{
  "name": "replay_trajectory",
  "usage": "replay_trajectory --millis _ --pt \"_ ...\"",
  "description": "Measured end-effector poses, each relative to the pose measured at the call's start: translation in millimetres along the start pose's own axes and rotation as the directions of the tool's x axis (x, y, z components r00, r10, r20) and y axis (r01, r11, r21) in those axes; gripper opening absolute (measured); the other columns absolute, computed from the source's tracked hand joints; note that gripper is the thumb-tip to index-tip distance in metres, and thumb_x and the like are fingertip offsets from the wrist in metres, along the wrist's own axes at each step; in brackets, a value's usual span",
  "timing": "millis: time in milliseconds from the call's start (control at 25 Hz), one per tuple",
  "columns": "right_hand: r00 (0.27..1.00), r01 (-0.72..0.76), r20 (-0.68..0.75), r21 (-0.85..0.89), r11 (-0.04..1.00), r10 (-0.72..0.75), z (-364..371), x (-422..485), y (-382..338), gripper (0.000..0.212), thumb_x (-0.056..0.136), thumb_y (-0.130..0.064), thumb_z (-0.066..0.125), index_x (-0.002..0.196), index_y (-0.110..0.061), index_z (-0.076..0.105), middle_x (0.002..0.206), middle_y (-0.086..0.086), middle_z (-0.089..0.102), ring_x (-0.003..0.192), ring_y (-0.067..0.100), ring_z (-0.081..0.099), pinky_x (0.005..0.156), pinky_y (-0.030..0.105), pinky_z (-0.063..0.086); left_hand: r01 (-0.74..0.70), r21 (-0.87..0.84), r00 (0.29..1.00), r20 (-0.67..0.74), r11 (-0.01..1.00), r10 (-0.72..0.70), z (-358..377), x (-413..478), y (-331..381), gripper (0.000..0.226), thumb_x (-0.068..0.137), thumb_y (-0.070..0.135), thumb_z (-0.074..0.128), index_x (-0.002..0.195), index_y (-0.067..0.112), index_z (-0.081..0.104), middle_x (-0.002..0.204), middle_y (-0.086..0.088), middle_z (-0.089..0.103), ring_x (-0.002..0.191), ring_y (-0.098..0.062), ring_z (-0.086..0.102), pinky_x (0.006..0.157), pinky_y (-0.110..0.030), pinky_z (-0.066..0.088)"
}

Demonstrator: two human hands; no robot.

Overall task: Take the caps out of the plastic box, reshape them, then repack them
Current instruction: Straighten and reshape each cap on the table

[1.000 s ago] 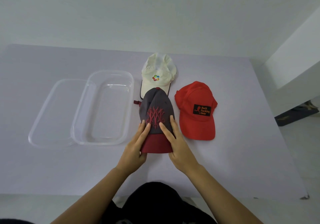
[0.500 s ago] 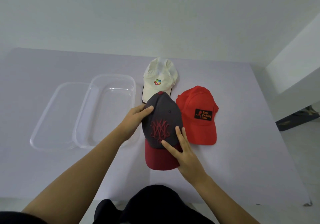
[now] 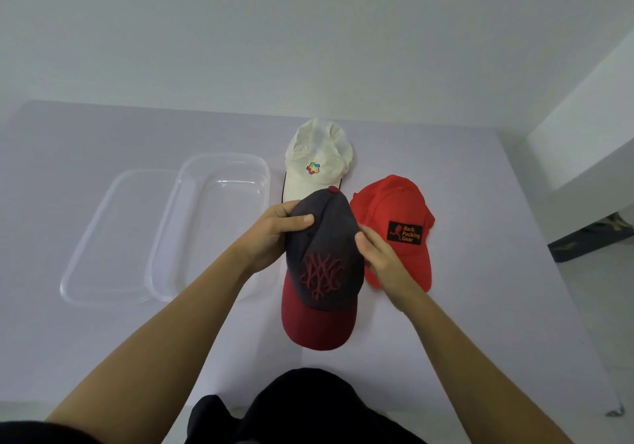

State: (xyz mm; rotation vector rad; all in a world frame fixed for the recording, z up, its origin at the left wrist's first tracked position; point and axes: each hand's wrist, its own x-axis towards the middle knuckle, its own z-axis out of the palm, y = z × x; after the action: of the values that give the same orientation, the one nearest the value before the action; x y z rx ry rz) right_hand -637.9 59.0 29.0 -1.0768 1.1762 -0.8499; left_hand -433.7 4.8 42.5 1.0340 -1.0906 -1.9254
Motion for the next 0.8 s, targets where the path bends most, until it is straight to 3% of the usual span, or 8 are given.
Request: replay_trajectory --millis 80,160,240,320,400,520,640,800 --pt "0.995 -0.030 0.095 0.066 0.997 0.024 2 12 -8 0.022 0.092 -0.023 0.053 0.113 -0.024 0.059 0.113 -0.008 0.068 0.107 0.009 0.063 0.087 0.020 0.049 0.026 -0.011 1.000 0.016 1.000 -0.026 4 4 -1 0.050 0.078 0.015 0.059 0.125 -0.001 0.050 0.114 -0.013 0.064 0.105 -0.027 0.062 0.091 -0.035 0.053" --pt "0.997 -0.032 0.071 0.221 0.975 0.017 1 20 -3 0.025 0.086 -0.017 0.061 0.110 -0.016 0.061 0.103 -0.004 0.073 0.100 0.012 0.067 0.082 0.022 0.052 0.092 0.017 0.996 -0.008 0.996 -0.091 2 6 -2 0.055 0.079 0.023 0.063 0.127 0.002 0.047 0.122 -0.013 0.061 0.110 -0.026 0.060 0.096 -0.037 0.049" --pt "0.999 -0.046 0.025 0.354 0.934 0.040 1 26 5 0.027 0.081 -0.011 0.062 0.108 -0.012 0.060 0.098 -0.002 0.074 0.093 0.013 0.069 0.077 0.023 0.055 0.178 0.139 0.984 -0.028 0.974 -0.176 -6 7 -4 0.046 0.084 0.034 0.064 0.122 0.011 0.054 0.121 -0.006 0.065 0.110 -0.020 0.063 0.095 -0.033 0.050" --pt "0.996 -0.082 0.009 0.373 0.924 0.085 1 31 14 0.022 0.084 -0.005 0.057 0.105 -0.010 0.059 0.095 0.000 0.074 0.088 0.014 0.070 0.074 0.024 0.056 0.239 0.288 0.968 -0.001 0.927 -0.249 -12 8 -7 0.037 0.090 0.039 0.056 0.119 0.016 0.060 0.117 -0.004 0.069 0.108 -0.018 0.065 0.093 -0.030 0.051" --pt "0.990 -0.134 0.001 0.320 0.938 0.141 1 39 22 0.018 0.087 -0.002 0.055 0.102 -0.011 0.060 0.094 0.002 0.073 0.087 0.015 0.069 0.075 0.026 0.056 0.253 0.389 0.965 -0.032 0.886 -0.261 -14 13 -12 0.039 0.091 0.042 0.053 0.120 0.017 0.061 0.115 -0.002 0.069 0.106 -0.018 0.066 0.093 -0.030 0.051" --pt "0.969 -0.232 -0.050 0.164 0.959 0.243 -4 55 36 0.013 0.088 -0.010 0.060 0.100 -0.012 0.060 0.107 0.012 0.069 0.095 0.022 0.066 0.088 0.036 0.053 0.277 0.511 0.961 -0.155 0.814 -0.230 -16 27 -26 0.038 0.094 0.041 0.049 0.119 0.015 0.060 0.114 -0.005 0.067 0.104 -0.021 0.064 0.092 -0.033 0.050" --pt "0.946 -0.321 -0.070 -0.059 0.945 0.317 -10 66 53 0.012 0.088 -0.019 0.062 0.099 -0.015 0.059 0.111 0.009 0.066 0.098 0.019 0.064 0.091 0.033 0.051 0.324 0.587 0.946 -0.219 0.742 -0.240 -20 37 -44 0.039 0.095 0.040 0.047 0.116 0.010 0.061 0.112 -0.009 0.066 0.105 -0.027 0.063 0.096 -0.041 0.049" --pt "0.951 -0.299 -0.194 -0.365 0.882 0.242 -13 71 59 0.027 0.093 -0.035 0.051 0.111 -0.015 0.059 0.112 0.003 0.063 0.105 0.018 0.059 0.093 0.033 0.047 0.383 0.587 0.921 -0.295 0.713 -0.252 -21 46 -55 0.043 0.093 0.047 0.047 0.114 0.012 0.059 0.110 -0.007 0.065 0.101 -0.025 0.061 0.092 -0.039 0.050"
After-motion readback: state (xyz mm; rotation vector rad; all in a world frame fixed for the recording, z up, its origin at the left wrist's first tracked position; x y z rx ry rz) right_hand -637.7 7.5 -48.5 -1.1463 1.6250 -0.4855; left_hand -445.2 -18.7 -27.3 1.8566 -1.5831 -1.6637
